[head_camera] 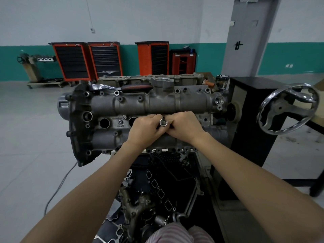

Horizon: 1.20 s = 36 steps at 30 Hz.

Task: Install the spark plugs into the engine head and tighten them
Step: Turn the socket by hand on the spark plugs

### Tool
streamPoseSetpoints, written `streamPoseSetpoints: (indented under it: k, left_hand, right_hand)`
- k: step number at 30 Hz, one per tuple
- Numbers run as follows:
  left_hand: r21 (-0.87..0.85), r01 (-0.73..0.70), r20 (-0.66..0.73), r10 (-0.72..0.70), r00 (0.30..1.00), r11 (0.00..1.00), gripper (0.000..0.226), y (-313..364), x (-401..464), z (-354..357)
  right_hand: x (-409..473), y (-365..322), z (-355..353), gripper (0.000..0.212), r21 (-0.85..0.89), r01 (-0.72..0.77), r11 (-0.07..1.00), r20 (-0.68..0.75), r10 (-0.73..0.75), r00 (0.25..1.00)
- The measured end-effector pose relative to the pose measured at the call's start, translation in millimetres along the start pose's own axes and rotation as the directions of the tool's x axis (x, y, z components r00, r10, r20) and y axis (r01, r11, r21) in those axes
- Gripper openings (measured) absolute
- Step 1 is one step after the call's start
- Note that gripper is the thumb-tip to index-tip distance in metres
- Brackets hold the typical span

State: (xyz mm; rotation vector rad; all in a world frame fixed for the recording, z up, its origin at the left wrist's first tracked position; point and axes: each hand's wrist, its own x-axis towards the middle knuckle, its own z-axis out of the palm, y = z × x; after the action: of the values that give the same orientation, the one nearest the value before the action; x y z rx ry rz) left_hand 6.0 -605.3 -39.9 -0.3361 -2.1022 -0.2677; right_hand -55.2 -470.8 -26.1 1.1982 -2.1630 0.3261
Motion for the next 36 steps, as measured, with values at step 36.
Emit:
streamPoseSetpoints:
  k: [36]
  left_hand:
    - [0.012,-0.051,0.003,0.051,0.999,0.999,0.040,0.1,-2.6,-0.1]
  right_hand:
    - [-2.8,-2.1,-3.3,0.017,0.042,-0.017,0.999,-0.069,0.020,0.997]
